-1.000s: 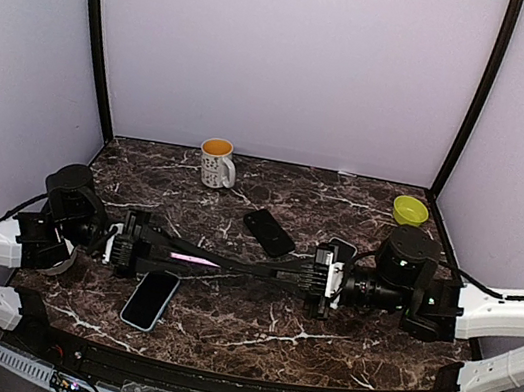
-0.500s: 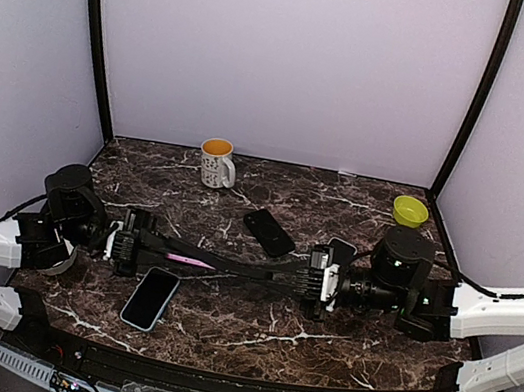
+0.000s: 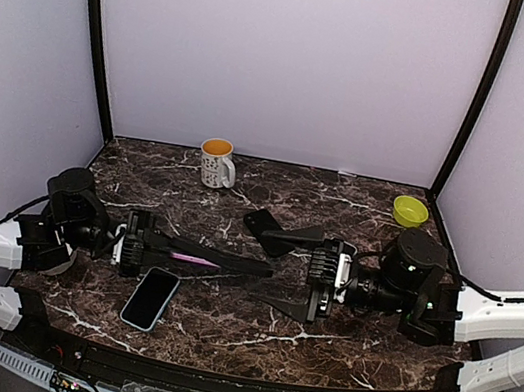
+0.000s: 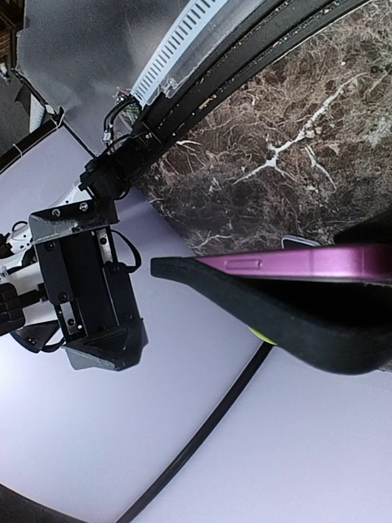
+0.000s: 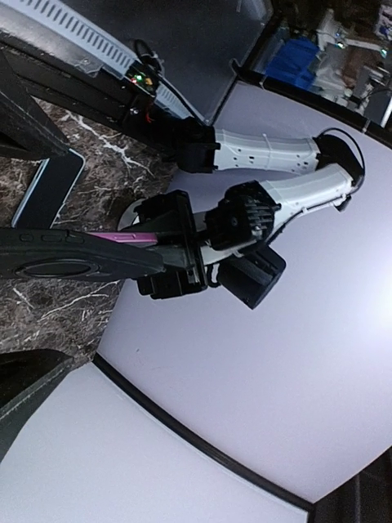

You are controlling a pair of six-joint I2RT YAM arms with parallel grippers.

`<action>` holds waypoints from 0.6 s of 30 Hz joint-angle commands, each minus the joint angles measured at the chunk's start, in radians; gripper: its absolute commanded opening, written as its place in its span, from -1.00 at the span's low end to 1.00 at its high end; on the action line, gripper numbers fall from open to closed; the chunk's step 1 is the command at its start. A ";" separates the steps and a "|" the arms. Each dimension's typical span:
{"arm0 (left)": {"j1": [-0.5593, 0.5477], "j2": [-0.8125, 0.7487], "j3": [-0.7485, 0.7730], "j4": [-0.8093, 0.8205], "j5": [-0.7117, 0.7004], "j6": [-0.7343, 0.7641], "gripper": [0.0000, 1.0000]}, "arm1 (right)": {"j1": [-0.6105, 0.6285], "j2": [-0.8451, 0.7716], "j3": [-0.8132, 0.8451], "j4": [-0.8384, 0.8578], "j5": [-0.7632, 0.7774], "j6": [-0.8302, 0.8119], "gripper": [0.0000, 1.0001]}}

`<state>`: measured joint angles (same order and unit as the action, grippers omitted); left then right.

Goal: Take the phone out of the phone case
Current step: Pass from the right arm to the left, then remove the phone case from the phone.

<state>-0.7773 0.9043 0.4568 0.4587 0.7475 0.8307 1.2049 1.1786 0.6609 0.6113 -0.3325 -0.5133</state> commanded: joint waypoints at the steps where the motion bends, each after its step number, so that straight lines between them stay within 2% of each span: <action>1: 0.001 -0.008 -0.002 0.033 -0.009 0.060 -1.00 | 0.012 -0.058 -0.018 -0.046 0.073 0.113 0.66; 7: -0.018 0.027 -0.030 0.078 -0.069 0.190 -1.00 | 0.016 -0.097 -0.002 -0.179 0.116 0.261 0.68; 11: -0.075 0.075 -0.029 0.118 -0.210 0.254 -1.00 | 0.015 -0.110 0.022 -0.215 0.188 0.356 0.80; 15: -0.106 0.108 -0.039 0.222 -0.318 0.202 -1.00 | 0.016 -0.118 0.046 -0.246 0.210 0.421 0.81; 18: -0.106 0.108 -0.019 0.154 -0.362 0.237 -1.00 | 0.016 -0.127 0.073 -0.313 0.225 0.418 0.80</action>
<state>-0.8803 1.0286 0.4217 0.5240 0.4923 1.0378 1.2114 1.0832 0.6758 0.3542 -0.1532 -0.1547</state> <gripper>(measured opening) 0.088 0.902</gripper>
